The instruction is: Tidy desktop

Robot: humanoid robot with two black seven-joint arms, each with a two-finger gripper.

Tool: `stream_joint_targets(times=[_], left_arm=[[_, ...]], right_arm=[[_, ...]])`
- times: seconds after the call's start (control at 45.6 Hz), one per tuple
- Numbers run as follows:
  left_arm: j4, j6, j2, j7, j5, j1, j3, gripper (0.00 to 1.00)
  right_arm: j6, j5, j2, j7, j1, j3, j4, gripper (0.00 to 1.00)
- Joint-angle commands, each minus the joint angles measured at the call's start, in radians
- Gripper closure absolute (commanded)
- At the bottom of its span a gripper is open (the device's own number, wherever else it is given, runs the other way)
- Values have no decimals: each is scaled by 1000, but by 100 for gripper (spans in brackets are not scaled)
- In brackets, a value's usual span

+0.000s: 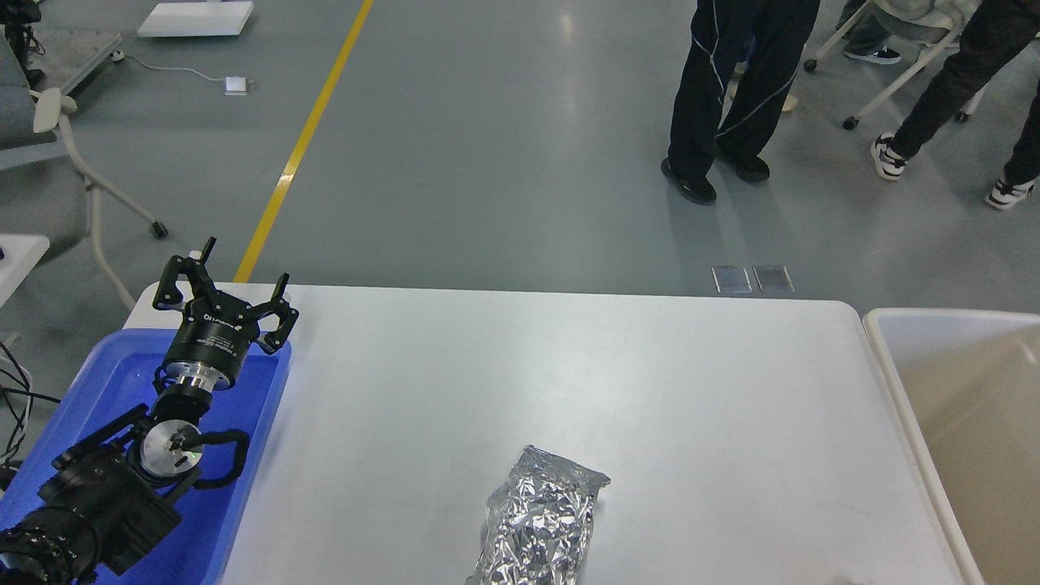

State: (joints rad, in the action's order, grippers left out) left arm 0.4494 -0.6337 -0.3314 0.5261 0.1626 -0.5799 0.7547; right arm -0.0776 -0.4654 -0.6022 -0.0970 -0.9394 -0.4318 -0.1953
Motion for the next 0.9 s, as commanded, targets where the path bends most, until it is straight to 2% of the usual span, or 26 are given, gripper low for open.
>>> stream_joint_targets(times=[0.0,0.175,0.373,0.526,0.701,0.876], left_arm=[[0,0,0,0,0,0,0,0],[0,0,0,0,0,0,0,0],[0,0,0,0,0,0,0,0],[0,0,0,0,0,0,0,0],[0,0,0,0,0,0,0,0],[0,0,0,0,0,0,0,0]], right_arm=[[4,7,-119,-23,-44,-398,-404,0],[36,5,-114,-26,99,-700,-696,0],[156,-4,36,-26,300,-1004,-740,0],[185,-9,73,-26,427,-1024,-736,0],[286,-7,162,-26,550,-1036,-736,0],[292,-7,190,-26,610,-1042,-727,0]])
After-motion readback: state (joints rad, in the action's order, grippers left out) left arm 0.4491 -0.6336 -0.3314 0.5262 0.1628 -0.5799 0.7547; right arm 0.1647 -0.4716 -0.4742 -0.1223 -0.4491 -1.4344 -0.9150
